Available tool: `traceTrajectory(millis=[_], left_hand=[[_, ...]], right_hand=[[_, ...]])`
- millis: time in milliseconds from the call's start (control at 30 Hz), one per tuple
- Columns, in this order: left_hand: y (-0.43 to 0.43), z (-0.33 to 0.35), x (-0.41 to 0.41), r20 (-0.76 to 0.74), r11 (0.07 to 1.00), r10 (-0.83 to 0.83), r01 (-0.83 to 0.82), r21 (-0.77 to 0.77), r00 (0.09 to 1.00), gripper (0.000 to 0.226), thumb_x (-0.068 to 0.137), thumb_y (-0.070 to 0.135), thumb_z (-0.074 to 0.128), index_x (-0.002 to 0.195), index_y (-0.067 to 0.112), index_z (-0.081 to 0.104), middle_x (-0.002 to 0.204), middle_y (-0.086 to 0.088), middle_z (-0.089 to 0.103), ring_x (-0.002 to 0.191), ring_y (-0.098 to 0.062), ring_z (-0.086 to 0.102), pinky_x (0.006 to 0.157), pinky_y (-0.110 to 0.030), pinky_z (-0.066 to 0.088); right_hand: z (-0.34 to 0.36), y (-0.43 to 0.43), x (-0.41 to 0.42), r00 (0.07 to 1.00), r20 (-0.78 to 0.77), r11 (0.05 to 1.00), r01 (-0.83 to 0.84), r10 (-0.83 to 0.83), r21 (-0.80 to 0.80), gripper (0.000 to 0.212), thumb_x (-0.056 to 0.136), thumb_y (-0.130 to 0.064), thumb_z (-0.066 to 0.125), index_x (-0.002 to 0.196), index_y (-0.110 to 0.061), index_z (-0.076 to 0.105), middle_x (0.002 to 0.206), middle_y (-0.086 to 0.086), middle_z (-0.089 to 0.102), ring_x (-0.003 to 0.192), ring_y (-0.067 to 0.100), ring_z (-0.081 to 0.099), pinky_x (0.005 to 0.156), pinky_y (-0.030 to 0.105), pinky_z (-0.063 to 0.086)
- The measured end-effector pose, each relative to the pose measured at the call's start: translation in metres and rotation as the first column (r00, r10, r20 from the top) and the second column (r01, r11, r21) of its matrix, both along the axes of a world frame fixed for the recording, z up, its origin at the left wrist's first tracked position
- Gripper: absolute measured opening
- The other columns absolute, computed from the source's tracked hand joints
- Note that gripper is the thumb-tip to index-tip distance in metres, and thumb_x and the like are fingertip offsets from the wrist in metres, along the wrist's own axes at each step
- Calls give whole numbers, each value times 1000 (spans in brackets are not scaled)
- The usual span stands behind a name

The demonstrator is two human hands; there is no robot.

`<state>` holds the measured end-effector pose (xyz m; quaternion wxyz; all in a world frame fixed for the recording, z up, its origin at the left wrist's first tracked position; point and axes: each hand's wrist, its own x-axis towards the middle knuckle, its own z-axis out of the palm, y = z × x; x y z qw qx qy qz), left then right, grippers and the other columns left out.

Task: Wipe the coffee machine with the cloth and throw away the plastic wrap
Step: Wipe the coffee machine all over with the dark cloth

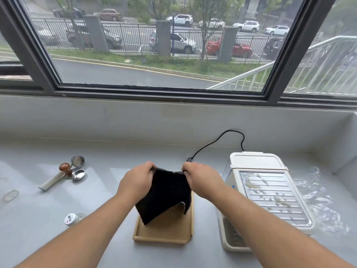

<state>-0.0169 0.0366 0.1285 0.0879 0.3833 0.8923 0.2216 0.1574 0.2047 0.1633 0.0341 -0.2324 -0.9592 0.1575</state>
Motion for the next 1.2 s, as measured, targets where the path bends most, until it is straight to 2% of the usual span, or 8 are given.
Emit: traceTrajectory(millis=[200,367,467,567,700,800,1000,1200], left_hand=[[27,50,9,105,986,23,-40,162,994,21,98,33,44,100,48,58,85,24,69,83,-2,61,64,-31,48],[59,94,28,207,938,-26,-47,344,978,14,86,47,50,91,43,63,79,20,71,78,-9,67,64,-33,54],[75,117,41,229,908,-88,-17,418,969,19,83,49,50,89,39,65,77,20,72,68,-7,68,57,-35,56],[87,134,53,216,886,-123,9,463,969,22,81,51,49,90,39,65,77,19,73,68,-5,67,56,-32,54],[100,150,66,209,869,-159,36,494,965,22,81,51,50,90,39,66,78,18,74,69,-7,68,61,-35,58],[107,156,74,176,859,-183,70,507,967,21,81,55,51,89,40,65,78,20,74,67,-6,68,62,-36,57],[123,156,89,121,860,-232,145,489,965,32,83,69,55,95,41,63,89,21,72,85,5,66,71,-27,52],[144,139,113,100,881,-311,246,404,945,58,83,74,54,132,44,55,132,22,62,123,-3,56,90,-32,45]], right_hand=[[21,6,11,998,42,996,47,-44,-81,21,100,-26,40,116,-30,53,105,2,68,92,32,61,71,42,54],[45,9,11,992,-27,963,110,-120,-246,44,90,-29,47,133,-36,49,112,-1,72,102,29,63,80,42,56],[61,13,10,990,-78,933,85,-119,-350,49,88,-41,57,135,-34,49,98,-8,71,86,18,63,68,35,50],[75,18,13,985,-111,910,79,-135,-406,37,85,-49,61,120,-40,51,100,-16,72,82,9,65,58,26,47],[92,28,24,965,-186,921,103,-184,-376,15,90,-39,54,105,-38,56,99,-10,75,90,18,69,73,38,58],[104,40,34,945,-244,941,138,-218,-309,5,90,-33,52,86,-35,54,86,-10,70,83,21,65,66,36,52],[121,68,65,890,-320,922,220,-323,-317,6,90,-33,52,87,-28,49,75,-7,65,70,16,61,57,36,46],[138,86,97,884,-314,929,275,-346,-247,34,82,-20,49,110,-39,57,98,-7,71,87,24,64,70,38,53]])
